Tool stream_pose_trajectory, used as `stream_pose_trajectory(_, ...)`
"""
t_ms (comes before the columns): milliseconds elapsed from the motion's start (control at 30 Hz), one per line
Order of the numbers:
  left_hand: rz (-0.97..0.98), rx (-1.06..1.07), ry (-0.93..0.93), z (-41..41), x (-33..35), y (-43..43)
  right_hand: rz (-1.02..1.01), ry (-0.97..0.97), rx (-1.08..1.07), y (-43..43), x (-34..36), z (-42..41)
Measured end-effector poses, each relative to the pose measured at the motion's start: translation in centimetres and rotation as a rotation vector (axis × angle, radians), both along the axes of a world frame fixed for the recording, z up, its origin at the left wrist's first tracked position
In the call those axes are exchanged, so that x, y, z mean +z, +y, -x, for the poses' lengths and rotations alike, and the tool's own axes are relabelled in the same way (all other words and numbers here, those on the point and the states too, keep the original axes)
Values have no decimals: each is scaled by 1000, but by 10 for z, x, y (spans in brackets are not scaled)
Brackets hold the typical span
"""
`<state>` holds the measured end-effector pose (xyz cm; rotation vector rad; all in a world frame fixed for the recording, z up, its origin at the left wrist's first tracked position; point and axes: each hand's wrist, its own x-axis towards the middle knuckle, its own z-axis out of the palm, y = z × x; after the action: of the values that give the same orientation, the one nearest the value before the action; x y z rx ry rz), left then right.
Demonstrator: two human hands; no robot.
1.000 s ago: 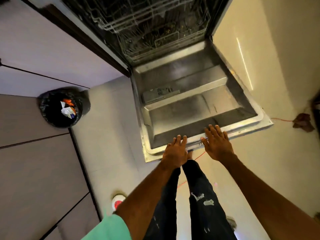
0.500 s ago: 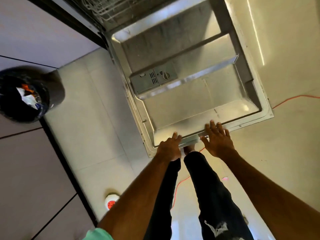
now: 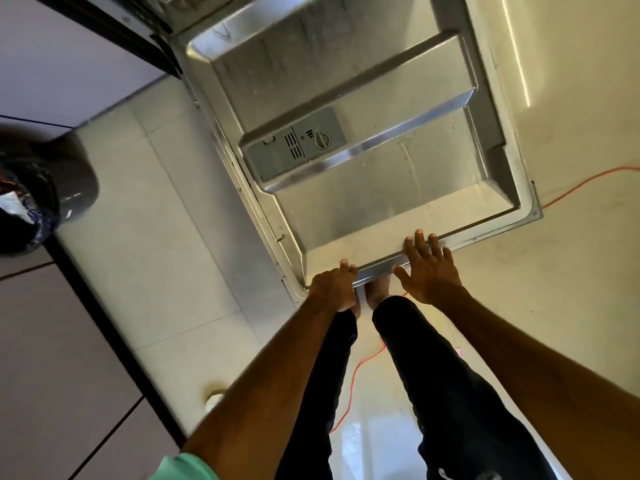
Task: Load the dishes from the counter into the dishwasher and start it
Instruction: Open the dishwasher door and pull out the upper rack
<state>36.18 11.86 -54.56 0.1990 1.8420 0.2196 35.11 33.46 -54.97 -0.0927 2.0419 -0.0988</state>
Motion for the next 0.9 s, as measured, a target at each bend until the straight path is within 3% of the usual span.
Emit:
stream_pose_trajectory(167,-3,181,58,24,33,-1,31,-13,-100,-5,26,17)
stream_pose_trajectory(300,8,210,154,53,81,-11,79,92,-142,-26,68,48)
stream_pose_trajectory(433,-37,406,190,100,130,-28,203,199,-318,-60,128,99)
stream_pose_trajectory(633,-320,1121,235,211,216,-65,623,342,-826,-118,226,225)
stream_pose_trajectory(767,-689,1714,129,284,273,-101,1057,121,-1387,-149,295,307)
stream_pose_trajectory(900,-1056,1967,86,342,318,-138,1351,31,-1433,-158,327,372)
